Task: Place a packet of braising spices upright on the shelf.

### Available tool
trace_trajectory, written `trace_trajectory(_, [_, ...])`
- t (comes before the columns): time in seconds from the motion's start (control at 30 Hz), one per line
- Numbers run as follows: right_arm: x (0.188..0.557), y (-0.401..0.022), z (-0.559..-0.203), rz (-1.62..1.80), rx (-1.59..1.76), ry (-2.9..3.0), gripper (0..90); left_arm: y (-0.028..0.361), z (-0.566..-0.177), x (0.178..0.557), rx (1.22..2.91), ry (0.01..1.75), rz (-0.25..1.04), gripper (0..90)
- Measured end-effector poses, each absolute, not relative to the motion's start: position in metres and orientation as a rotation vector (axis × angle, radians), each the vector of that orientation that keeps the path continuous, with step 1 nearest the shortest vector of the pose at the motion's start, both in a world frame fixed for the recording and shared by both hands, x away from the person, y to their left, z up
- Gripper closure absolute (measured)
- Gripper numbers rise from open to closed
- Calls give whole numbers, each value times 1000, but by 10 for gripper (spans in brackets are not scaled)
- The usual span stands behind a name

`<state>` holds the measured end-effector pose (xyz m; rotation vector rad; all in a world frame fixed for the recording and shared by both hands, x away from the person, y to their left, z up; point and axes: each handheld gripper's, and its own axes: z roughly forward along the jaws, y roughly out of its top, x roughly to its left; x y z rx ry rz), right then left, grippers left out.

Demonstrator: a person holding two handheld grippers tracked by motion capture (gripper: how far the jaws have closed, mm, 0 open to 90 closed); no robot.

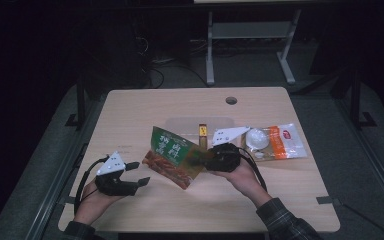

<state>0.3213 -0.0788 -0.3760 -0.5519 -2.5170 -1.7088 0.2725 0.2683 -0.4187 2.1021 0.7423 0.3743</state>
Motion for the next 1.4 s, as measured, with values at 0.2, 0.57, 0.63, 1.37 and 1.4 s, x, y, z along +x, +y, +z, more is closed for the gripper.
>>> trace_trajectory(0.2, [323, -83, -364, -1728, -532, -2494, 897, 272, -423, 267, 2115, 784, 340, 273])
trace_trajectory(0.57, [329, -95, -330, -1791, -595, -2523, 897, 276, -440, 275, 2143, 822, 323, 143])
trace_trajectory(0.63, [331, -98, -323, -1811, -615, -2528, 897, 276, -442, 276, 2144, 829, 332, 141])
trace_trajectory(1.37, [368, -106, -310, -1909, -925, -2494, 897, 276, -445, 276, 2127, 854, 350, 139])
trace_trajectory(1.4, [369, -106, -310, -1912, -929, -2492, 897, 276, -445, 276, 2127, 855, 351, 139])
